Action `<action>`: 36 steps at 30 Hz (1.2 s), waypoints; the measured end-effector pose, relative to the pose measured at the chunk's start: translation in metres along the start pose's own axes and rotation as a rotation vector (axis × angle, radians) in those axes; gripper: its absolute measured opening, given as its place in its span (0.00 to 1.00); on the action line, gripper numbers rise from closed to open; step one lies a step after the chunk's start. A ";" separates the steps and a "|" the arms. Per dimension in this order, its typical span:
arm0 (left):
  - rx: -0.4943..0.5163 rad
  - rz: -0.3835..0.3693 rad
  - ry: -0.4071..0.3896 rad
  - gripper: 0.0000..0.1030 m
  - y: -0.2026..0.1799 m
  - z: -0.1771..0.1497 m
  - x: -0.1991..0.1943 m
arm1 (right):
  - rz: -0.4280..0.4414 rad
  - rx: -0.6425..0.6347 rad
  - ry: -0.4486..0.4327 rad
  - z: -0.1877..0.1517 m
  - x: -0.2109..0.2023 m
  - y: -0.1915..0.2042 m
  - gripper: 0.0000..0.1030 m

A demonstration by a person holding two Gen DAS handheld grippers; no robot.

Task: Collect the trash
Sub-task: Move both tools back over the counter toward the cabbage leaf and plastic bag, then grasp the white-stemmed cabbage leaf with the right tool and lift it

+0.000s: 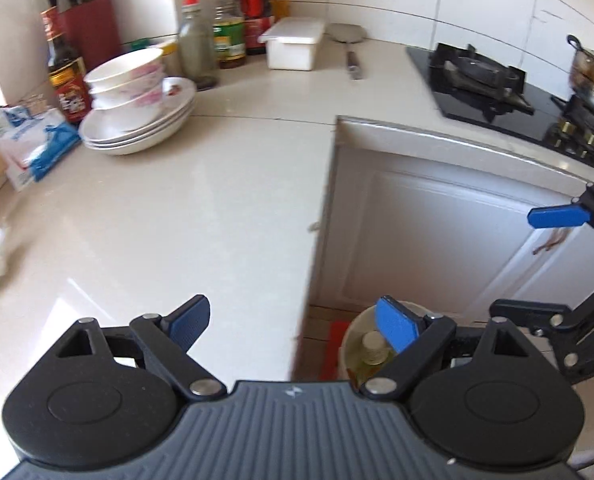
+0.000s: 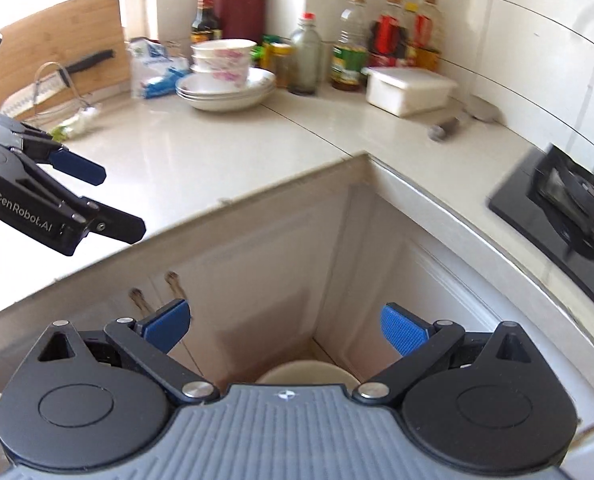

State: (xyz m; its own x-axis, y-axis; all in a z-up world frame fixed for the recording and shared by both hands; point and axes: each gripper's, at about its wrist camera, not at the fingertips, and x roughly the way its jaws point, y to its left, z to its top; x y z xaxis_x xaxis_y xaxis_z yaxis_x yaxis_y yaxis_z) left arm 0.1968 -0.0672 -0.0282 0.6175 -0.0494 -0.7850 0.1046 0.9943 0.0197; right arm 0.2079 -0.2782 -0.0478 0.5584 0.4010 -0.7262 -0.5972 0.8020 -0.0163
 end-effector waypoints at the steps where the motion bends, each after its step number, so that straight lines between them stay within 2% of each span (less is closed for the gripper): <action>1: -0.010 0.024 0.003 0.87 0.013 -0.003 -0.003 | 0.013 -0.015 -0.005 0.007 0.004 0.007 1.00; 7: -0.070 0.131 0.012 0.87 0.074 -0.025 -0.023 | 0.123 -0.140 -0.022 0.055 0.033 0.056 1.00; 10: -0.120 0.198 -0.011 0.87 0.101 -0.033 -0.035 | 0.174 -0.221 -0.027 0.081 0.050 0.084 1.00; 17: -0.288 0.289 -0.076 0.87 0.165 -0.048 -0.057 | 0.293 -0.393 -0.038 0.138 0.093 0.143 1.00; 24: -0.440 0.314 -0.122 0.88 0.206 -0.059 -0.062 | 0.386 -0.517 -0.032 0.186 0.137 0.194 1.00; 33: -0.494 0.350 -0.084 0.89 0.233 -0.074 -0.051 | 0.489 -0.736 -0.051 0.240 0.188 0.264 0.99; 36: -0.511 0.368 -0.079 0.89 0.241 -0.077 -0.051 | 0.517 -0.794 -0.042 0.255 0.207 0.286 0.93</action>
State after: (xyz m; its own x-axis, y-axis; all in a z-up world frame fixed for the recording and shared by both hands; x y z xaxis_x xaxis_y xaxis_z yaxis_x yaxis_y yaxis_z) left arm 0.1308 0.1822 -0.0314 0.6000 0.3169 -0.7346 -0.4989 0.8660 -0.0339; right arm 0.2994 0.1475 -0.0279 0.1264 0.6498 -0.7495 -0.9847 -0.0090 -0.1739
